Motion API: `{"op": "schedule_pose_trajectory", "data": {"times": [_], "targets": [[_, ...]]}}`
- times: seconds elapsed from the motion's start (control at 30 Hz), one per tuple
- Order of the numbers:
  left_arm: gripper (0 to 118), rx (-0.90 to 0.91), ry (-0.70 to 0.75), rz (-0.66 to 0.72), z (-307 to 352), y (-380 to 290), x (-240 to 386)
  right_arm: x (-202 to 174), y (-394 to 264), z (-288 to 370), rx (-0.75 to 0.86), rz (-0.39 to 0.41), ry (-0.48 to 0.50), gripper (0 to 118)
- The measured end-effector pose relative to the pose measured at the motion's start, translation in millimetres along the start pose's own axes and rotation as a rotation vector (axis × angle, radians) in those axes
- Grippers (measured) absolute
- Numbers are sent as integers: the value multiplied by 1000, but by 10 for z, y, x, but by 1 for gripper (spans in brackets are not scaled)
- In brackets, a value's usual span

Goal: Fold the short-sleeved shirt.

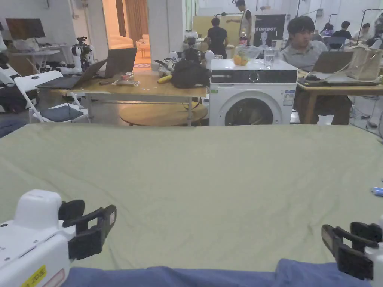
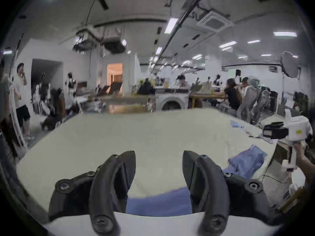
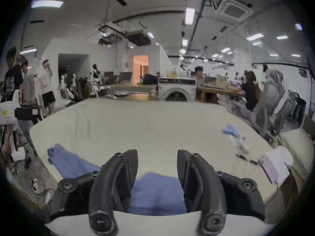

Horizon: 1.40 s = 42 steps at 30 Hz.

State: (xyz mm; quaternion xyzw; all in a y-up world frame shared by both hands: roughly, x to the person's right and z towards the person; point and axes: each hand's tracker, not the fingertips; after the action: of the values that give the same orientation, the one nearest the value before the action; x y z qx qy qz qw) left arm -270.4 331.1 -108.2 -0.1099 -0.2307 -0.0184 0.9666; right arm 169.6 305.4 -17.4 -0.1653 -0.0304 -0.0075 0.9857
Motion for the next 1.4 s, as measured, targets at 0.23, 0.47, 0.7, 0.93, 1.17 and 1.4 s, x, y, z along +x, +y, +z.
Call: {"op": "schedule_pose_trajectory", "data": {"times": [0.23, 0.47, 0.7, 0.93, 1.17, 1.4], "targets": [[0, -34, -75, 108, -527, -201, 317, -644, -119, -599, -41, 16, 86, 0], [5, -138, -146, 213, -419, -315, 77, -724, -349, -720, -83, -38, 110, 0], [81, -303, -159, 664, -18, -1076, -1242, -514, -430, -481, -104, -94, 187, 0], [80, -452, -142, 858, -360, -1889, -1684, -499, -545, -441, -154, -117, 194, 0], [10, -428, -164, 969, -825, -2003, -1335, -528, -639, -373, -197, -147, 182, 0], [7, -206, -151, 991, -371, -1327, -1611, -513, -623, -388, -209, -159, 193, 0]]}}
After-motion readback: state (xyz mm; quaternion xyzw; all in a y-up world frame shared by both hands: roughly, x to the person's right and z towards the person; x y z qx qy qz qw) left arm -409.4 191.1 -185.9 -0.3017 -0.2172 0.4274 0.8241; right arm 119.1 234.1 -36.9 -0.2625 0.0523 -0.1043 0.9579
